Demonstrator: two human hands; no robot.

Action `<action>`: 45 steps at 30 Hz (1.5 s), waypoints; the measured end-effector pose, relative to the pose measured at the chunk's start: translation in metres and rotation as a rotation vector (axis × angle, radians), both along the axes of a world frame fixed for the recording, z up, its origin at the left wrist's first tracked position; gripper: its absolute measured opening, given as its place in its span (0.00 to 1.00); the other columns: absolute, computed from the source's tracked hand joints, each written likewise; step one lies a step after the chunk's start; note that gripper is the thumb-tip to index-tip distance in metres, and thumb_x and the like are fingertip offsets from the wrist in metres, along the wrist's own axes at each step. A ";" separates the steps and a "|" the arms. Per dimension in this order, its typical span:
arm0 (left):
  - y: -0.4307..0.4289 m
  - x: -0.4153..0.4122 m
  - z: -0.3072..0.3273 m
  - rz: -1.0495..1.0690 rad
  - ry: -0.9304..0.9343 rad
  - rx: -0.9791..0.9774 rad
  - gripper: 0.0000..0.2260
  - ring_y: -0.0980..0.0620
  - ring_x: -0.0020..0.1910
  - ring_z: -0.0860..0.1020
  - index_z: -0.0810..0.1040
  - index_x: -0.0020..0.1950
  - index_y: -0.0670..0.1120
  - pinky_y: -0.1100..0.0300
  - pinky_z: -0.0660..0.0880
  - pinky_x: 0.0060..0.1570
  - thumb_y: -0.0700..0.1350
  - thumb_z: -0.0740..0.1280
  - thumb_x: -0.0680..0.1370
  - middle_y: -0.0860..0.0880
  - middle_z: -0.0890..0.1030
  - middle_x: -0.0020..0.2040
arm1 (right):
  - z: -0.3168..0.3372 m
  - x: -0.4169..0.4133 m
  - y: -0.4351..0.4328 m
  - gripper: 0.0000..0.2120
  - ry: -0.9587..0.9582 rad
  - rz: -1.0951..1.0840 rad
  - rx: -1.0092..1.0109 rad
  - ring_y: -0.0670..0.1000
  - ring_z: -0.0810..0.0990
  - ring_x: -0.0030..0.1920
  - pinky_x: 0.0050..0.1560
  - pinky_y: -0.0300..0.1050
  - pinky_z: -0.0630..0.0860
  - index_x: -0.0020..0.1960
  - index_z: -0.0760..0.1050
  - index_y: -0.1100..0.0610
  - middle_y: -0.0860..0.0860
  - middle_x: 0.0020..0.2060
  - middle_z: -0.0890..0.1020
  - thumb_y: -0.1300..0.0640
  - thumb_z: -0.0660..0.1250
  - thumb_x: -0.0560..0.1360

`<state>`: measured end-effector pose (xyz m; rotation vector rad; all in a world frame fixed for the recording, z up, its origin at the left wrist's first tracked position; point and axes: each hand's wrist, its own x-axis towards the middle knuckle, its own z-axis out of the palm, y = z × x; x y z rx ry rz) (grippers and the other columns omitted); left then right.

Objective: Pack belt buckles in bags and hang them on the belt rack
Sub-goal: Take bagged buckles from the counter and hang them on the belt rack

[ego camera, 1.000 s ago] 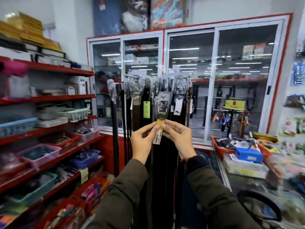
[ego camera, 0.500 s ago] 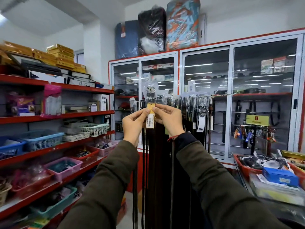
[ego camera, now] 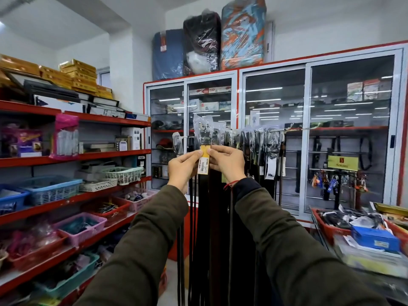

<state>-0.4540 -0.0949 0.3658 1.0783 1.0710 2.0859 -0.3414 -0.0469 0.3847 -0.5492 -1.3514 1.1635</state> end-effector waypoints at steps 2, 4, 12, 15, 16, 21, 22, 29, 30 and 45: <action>0.007 0.000 -0.006 0.029 0.017 -0.028 0.13 0.50 0.41 0.85 0.84 0.60 0.39 0.62 0.82 0.38 0.42 0.73 0.77 0.40 0.87 0.50 | -0.007 -0.003 0.007 0.10 -0.045 -0.016 -0.013 0.60 0.87 0.50 0.51 0.54 0.84 0.55 0.82 0.64 0.63 0.48 0.86 0.64 0.71 0.75; 0.014 0.003 -0.011 0.127 0.064 -0.047 0.13 0.44 0.51 0.85 0.84 0.61 0.40 0.53 0.83 0.52 0.43 0.72 0.78 0.38 0.86 0.56 | -0.014 -0.004 0.011 0.11 -0.084 -0.030 0.014 0.62 0.86 0.53 0.55 0.57 0.83 0.58 0.81 0.64 0.64 0.50 0.86 0.66 0.68 0.76; 0.019 0.039 -0.057 0.484 0.516 0.137 0.21 0.53 0.75 0.70 0.68 0.78 0.49 0.58 0.68 0.73 0.47 0.63 0.84 0.49 0.71 0.77 | -0.070 0.032 0.010 0.15 -0.480 -0.481 0.544 0.47 0.80 0.59 0.57 0.46 0.78 0.65 0.75 0.50 0.46 0.61 0.80 0.54 0.58 0.81; 0.021 0.060 -0.088 0.624 0.751 0.093 0.23 0.51 0.82 0.56 0.63 0.80 0.51 0.51 0.52 0.82 0.48 0.59 0.85 0.50 0.60 0.82 | -0.102 0.059 0.010 0.18 -0.601 -0.620 0.661 0.48 0.73 0.69 0.66 0.46 0.74 0.70 0.71 0.50 0.46 0.68 0.75 0.52 0.56 0.81; 0.022 0.068 -0.099 0.661 0.804 0.080 0.23 0.50 0.83 0.53 0.62 0.80 0.50 0.49 0.46 0.82 0.48 0.59 0.85 0.50 0.58 0.83 | -0.113 0.068 0.011 0.19 -0.635 -0.655 0.674 0.49 0.69 0.74 0.72 0.48 0.69 0.72 0.70 0.51 0.47 0.71 0.73 0.52 0.56 0.82; 0.024 0.113 -0.159 0.580 0.903 0.041 0.22 0.48 0.84 0.49 0.63 0.80 0.50 0.46 0.41 0.82 0.47 0.59 0.85 0.49 0.56 0.84 | -0.172 0.122 0.006 0.23 -0.783 -0.793 0.584 0.53 0.52 0.82 0.81 0.56 0.50 0.76 0.64 0.50 0.49 0.79 0.61 0.51 0.55 0.82; 0.025 0.124 -0.173 0.536 0.918 0.026 0.22 0.48 0.84 0.48 0.63 0.80 0.51 0.46 0.41 0.82 0.47 0.59 0.85 0.50 0.56 0.84 | -0.184 0.134 0.004 0.23 -0.806 -0.807 0.549 0.53 0.50 0.82 0.81 0.57 0.49 0.77 0.63 0.50 0.49 0.79 0.59 0.50 0.55 0.82; 0.026 0.203 -0.259 0.295 0.984 -0.082 0.21 0.48 0.84 0.49 0.65 0.78 0.51 0.46 0.42 0.82 0.47 0.59 0.84 0.50 0.58 0.83 | -0.269 0.219 -0.015 0.24 -0.979 -0.919 0.291 0.56 0.48 0.82 0.80 0.61 0.48 0.77 0.62 0.51 0.51 0.80 0.56 0.49 0.55 0.82; 0.025 0.216 -0.271 0.259 0.998 -0.096 0.21 0.48 0.84 0.50 0.66 0.78 0.51 0.45 0.43 0.82 0.47 0.59 0.84 0.50 0.58 0.83 | -0.282 0.233 -0.019 0.25 -0.998 -0.935 0.252 0.56 0.48 0.82 0.80 0.61 0.48 0.77 0.62 0.51 0.51 0.81 0.56 0.48 0.55 0.82; 0.009 0.411 -0.372 -0.605 1.326 -0.177 0.23 0.49 0.84 0.48 0.59 0.82 0.48 0.50 0.42 0.82 0.48 0.55 0.86 0.50 0.57 0.83 | -0.406 0.412 -0.110 0.21 -0.689 -1.315 -0.768 0.65 0.69 0.66 0.66 0.59 0.66 0.67 0.70 0.59 0.63 0.67 0.68 0.55 0.66 0.76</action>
